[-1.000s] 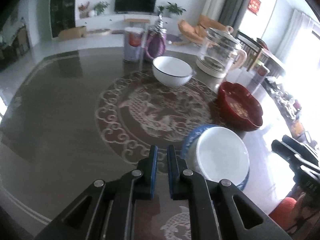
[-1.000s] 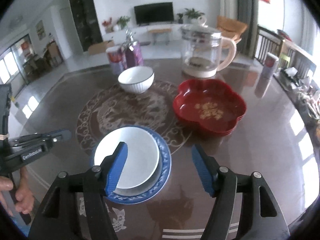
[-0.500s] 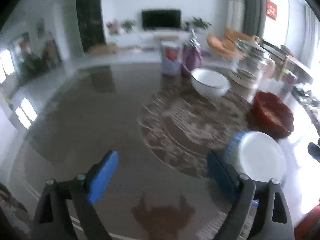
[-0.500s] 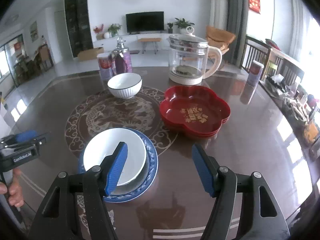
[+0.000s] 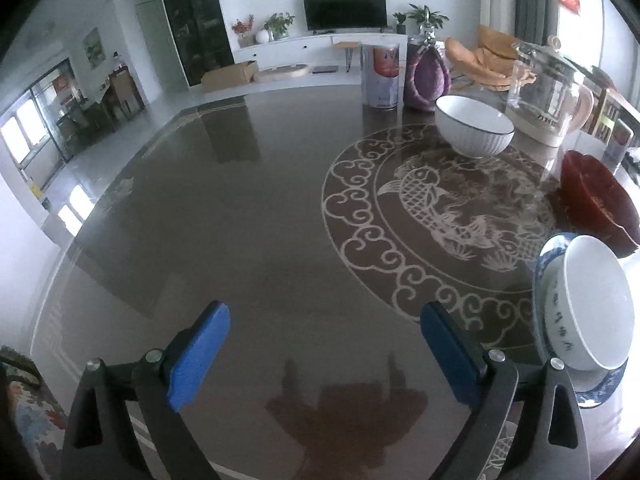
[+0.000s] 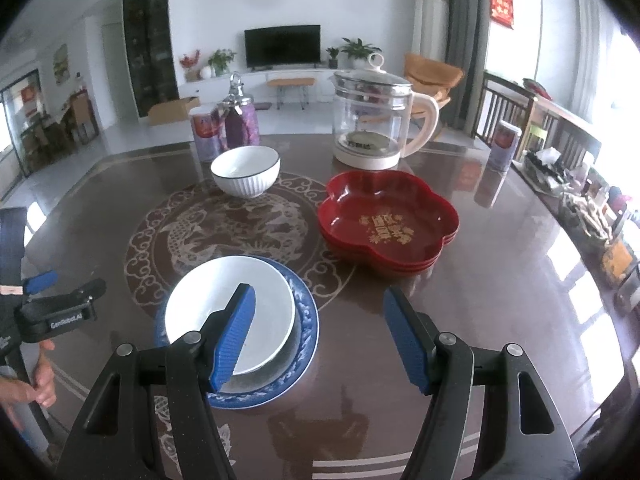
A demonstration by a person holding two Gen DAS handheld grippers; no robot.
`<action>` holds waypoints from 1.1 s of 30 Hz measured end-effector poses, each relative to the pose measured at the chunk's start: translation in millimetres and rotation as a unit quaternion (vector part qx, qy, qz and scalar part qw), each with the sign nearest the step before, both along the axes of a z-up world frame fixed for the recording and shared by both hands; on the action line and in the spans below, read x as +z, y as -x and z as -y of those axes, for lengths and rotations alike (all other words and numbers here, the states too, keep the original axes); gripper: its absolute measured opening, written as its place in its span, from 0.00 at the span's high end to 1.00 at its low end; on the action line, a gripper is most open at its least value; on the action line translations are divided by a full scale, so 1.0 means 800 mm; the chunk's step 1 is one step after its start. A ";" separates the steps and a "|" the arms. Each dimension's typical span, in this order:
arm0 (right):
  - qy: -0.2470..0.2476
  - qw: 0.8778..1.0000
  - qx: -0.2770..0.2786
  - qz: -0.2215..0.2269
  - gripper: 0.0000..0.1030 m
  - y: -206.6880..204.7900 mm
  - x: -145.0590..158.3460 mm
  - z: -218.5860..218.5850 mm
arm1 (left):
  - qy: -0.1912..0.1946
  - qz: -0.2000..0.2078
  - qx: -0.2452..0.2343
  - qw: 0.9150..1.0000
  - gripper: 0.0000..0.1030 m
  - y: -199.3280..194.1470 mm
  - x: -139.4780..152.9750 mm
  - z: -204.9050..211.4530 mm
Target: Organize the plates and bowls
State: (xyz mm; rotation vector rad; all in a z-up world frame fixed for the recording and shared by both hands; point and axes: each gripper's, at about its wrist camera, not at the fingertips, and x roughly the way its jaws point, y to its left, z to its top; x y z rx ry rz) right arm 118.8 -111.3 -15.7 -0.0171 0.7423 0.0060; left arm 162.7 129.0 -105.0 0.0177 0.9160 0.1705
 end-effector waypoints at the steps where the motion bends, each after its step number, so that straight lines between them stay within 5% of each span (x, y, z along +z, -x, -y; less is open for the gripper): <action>1: 0.001 1.000 -0.002 0.002 0.32 -0.001 0.000 0.000 | 0.002 0.000 0.000 1.000 0.07 0.000 0.000 -0.002; 20: 0.029 0.998 -0.030 0.038 0.19 -0.011 0.018 -0.019 | 0.008 0.058 -0.025 0.998 0.07 0.019 0.051 0.003; 33: 0.026 0.999 -0.045 0.003 0.19 -0.025 0.017 -0.017 | 0.013 0.052 -0.033 0.998 0.07 0.016 0.056 0.012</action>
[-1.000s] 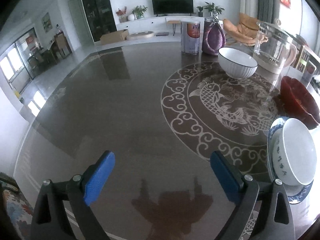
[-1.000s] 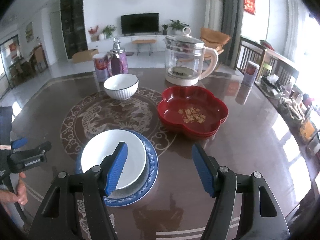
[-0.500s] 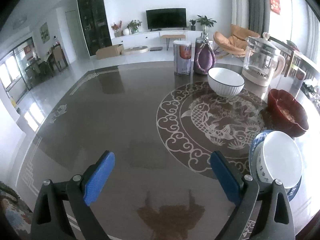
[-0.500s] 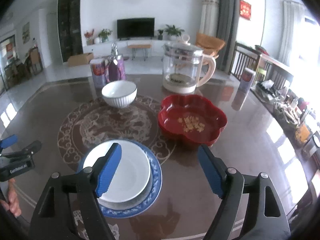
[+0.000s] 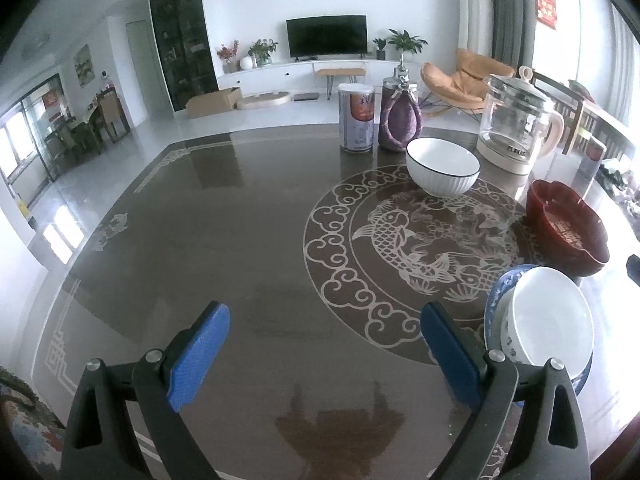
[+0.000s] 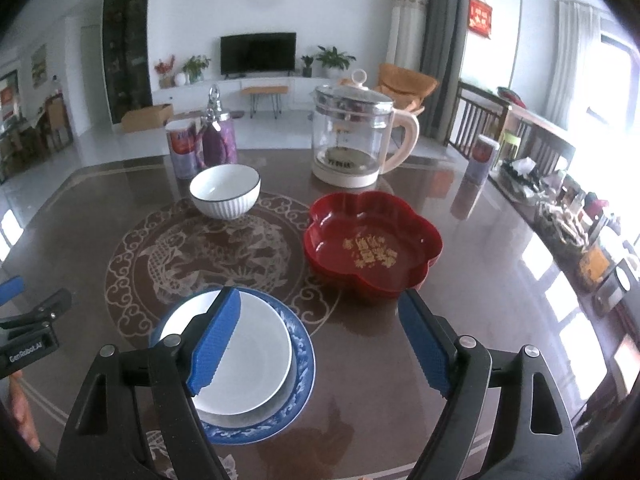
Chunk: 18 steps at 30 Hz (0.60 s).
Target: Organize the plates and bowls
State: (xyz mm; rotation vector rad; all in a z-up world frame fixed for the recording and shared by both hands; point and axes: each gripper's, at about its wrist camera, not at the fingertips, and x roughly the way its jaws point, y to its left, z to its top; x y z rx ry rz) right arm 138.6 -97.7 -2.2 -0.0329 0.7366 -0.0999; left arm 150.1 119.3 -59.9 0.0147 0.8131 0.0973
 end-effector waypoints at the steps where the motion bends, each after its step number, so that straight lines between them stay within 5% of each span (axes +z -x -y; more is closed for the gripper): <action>1: -0.002 1.000 -0.001 -0.005 0.19 -0.002 -0.002 0.000 | -0.002 -0.001 0.000 1.000 0.07 -0.001 0.000 0.001; 8: -0.001 1.000 -0.006 -0.024 0.19 -0.013 0.000 0.002 | -0.010 -0.049 0.002 0.999 0.07 -0.015 -0.019 -0.005; 18: 0.038 0.999 -0.020 -0.020 0.19 -0.026 0.011 0.002 | 0.032 -0.081 -0.003 0.996 0.07 -0.028 -0.035 -0.019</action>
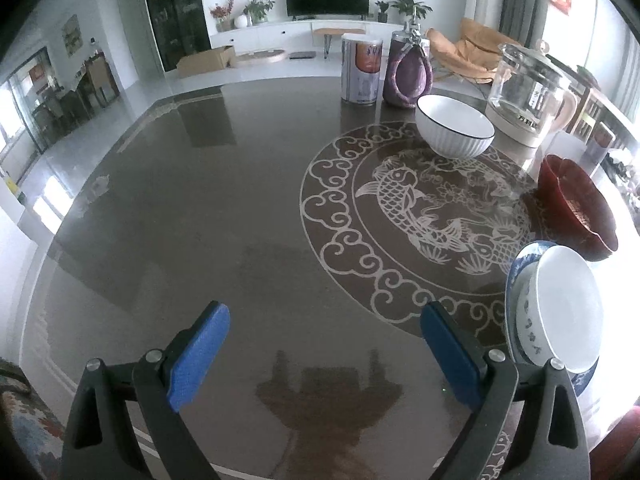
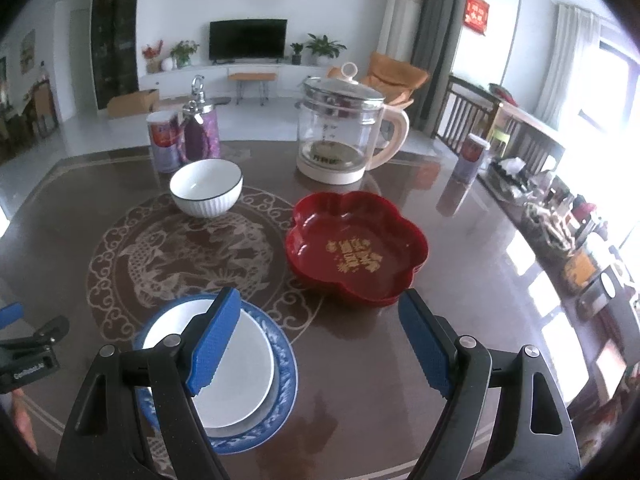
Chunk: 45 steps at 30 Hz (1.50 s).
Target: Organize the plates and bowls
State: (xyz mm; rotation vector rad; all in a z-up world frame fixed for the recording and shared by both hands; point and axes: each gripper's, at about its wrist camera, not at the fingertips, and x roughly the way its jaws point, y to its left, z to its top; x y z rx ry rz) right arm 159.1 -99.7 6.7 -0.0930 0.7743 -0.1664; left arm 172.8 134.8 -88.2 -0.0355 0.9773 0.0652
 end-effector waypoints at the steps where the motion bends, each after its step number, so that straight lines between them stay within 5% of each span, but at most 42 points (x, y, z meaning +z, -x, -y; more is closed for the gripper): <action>1: 0.004 1.000 -0.001 -0.001 0.19 -0.002 0.000 0.000 | 0.002 -0.002 -0.001 1.000 0.07 -0.002 0.000 0.000; 17: 0.039 0.999 -0.001 -0.003 0.19 -0.027 -0.002 0.002 | 0.076 -0.041 -0.035 0.996 0.07 -0.032 -0.012 -0.004; 22: 0.038 0.999 0.017 0.004 0.19 -0.033 -0.003 0.000 | 0.070 -0.046 -0.040 0.996 0.07 -0.043 -0.017 -0.002; 26: -0.038 0.996 0.078 -0.012 0.19 -0.064 -0.004 0.006 | 0.105 -0.044 -0.050 0.992 0.07 -0.081 0.000 0.001; 31: -0.119 0.978 0.104 -0.132 0.19 -0.164 -0.027 0.015 | 0.188 -0.052 -0.051 0.980 0.08 -0.179 0.029 0.012; 32: -0.124 0.977 0.103 -0.142 0.19 -0.181 -0.029 0.014 | 0.193 -0.056 -0.052 0.978 0.10 -0.196 0.030 0.017; 36: -0.185 0.964 0.091 -0.165 0.20 -0.249 -0.032 0.022 | 0.199 -0.091 -0.067 0.973 0.44 -0.272 0.026 0.047; 39: -0.239 0.949 0.062 -0.196 0.21 -0.300 -0.046 0.028 | 0.192 -0.102 -0.058 0.974 0.46 -0.314 0.016 0.060; 43: -0.235 0.948 0.052 -0.210 0.23 -0.338 -0.063 0.017 | 0.182 -0.115 -0.053 0.975 0.50 -0.341 -0.001 0.070; 44: -0.233 0.947 0.054 -0.215 0.27 -0.345 -0.067 0.013 | 0.182 -0.119 -0.053 0.975 0.52 -0.346 -0.006 0.072; 45: -0.229 0.946 0.054 -0.223 0.44 -0.351 -0.074 0.007 | 0.183 -0.122 -0.053 0.974 0.52 -0.350 -0.010 0.073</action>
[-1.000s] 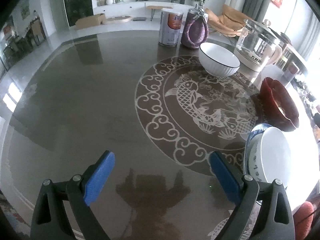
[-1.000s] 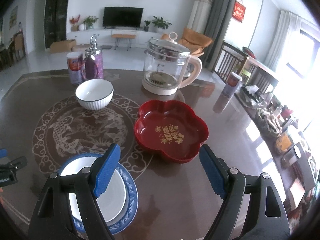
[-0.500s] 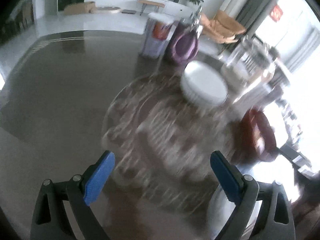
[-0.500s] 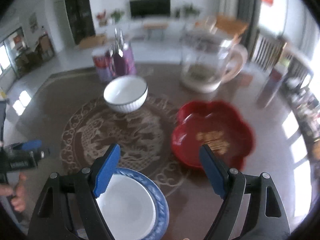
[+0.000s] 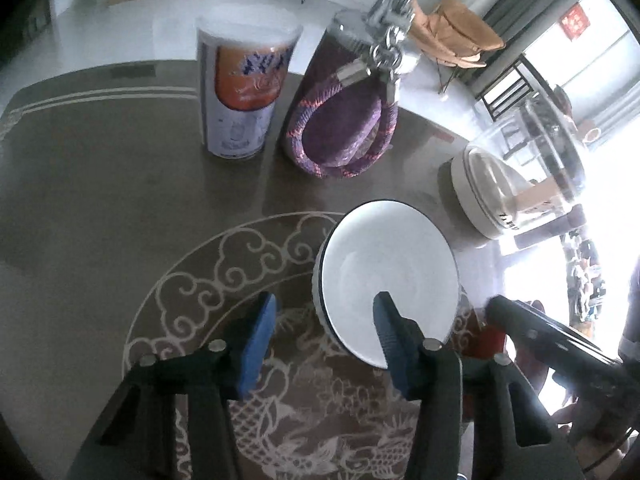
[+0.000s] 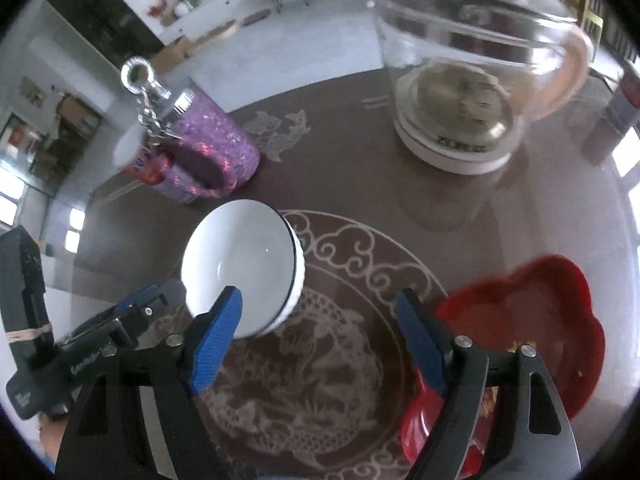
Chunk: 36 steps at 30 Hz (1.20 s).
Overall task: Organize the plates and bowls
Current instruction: 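Grasp the black-rimmed white bowl rim with the right gripper and lift, then lower the black-rimmed bowl into the white bowl on the blue plate and release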
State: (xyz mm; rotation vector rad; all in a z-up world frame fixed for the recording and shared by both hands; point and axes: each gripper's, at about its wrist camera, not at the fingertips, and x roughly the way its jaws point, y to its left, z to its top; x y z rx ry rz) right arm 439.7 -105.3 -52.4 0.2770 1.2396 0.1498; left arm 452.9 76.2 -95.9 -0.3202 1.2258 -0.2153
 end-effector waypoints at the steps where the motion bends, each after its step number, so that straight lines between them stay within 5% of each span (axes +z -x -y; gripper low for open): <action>1: 0.000 1.000 0.001 -0.004 0.70 -0.004 -0.004 -0.002 | 0.001 -0.002 -0.002 1.000 0.53 -0.003 -0.004 0.001; 3: 0.003 1.000 -0.002 -0.012 0.84 -0.011 -0.013 -0.006 | 0.001 -0.005 -0.006 1.000 0.55 -0.009 -0.010 0.006; 7: -0.012 1.000 -0.007 -0.019 0.69 -0.023 -0.027 -0.005 | 0.009 -0.017 -0.011 1.000 0.63 -0.017 -0.024 0.012; 14: -0.024 0.999 0.001 -0.032 0.61 -0.032 -0.044 -0.017 | 0.018 -0.029 -0.012 0.999 0.77 -0.017 -0.043 0.010; 15: -0.027 0.999 0.002 -0.038 0.64 -0.034 -0.050 -0.019 | 0.015 -0.029 -0.011 0.999 0.80 -0.017 -0.045 0.011; 17: -0.034 0.998 0.005 -0.048 0.85 -0.036 -0.060 -0.022 | 0.006 -0.026 -0.011 1.000 0.85 -0.017 -0.046 0.011; 22: -0.060 0.997 -0.003 -0.046 0.88 -0.026 -0.062 -0.017 | 0.004 -0.027 -0.013 1.000 0.88 -0.008 -0.044 0.010; 30: -0.097 0.995 0.024 -0.022 0.88 0.039 0.001 0.001 | 0.018 -0.006 -0.050 0.999 0.87 0.080 0.024 0.008; 36: -0.107 0.993 0.050 -0.013 0.88 0.150 0.052 0.015 | 0.006 0.023 -0.100 0.995 0.87 0.186 0.080 0.021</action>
